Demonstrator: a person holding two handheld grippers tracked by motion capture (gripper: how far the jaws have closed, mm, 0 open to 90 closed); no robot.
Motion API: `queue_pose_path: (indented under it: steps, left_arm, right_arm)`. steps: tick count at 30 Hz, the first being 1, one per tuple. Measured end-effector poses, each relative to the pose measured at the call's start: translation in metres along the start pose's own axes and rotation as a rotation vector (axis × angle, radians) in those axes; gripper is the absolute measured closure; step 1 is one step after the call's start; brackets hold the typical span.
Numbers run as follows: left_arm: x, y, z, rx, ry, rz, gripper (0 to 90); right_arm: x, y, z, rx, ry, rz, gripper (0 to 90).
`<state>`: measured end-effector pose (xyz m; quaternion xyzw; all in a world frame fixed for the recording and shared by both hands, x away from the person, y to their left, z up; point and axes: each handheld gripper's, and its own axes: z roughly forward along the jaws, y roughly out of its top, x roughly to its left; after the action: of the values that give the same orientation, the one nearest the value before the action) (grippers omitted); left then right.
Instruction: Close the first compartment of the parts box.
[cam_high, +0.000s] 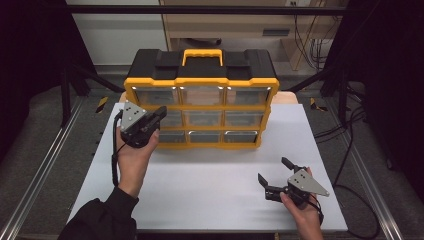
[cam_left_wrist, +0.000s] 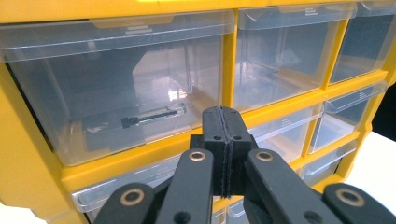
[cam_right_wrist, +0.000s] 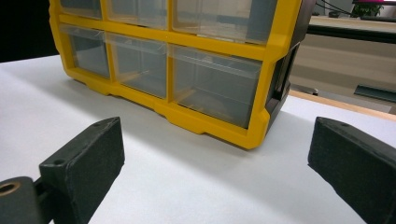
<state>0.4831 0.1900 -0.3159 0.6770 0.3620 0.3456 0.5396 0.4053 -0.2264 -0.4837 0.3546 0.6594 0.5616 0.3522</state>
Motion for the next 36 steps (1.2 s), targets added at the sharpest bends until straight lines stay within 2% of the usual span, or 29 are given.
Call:
queue_pose_path:
  steps: [12,32,36]
  left_arm:
    - [-0.001,-0.013,-0.008,-0.004,-0.02,-0.02,89.2]
    - [0.002,-0.027,-0.017,-0.007,-0.035,-0.039,88.8]
    - [0.002,-0.027,-0.02,-0.02,-0.04,-0.036,83.5]
  right_arm:
    - [0.004,0.001,0.001,0.009,0.006,-0.022,4.0]
    - [0.003,0.001,0.001,0.012,0.0,-0.026,4.0]
    - [0.003,0.001,0.001,0.013,0.0,-0.025,4.0]
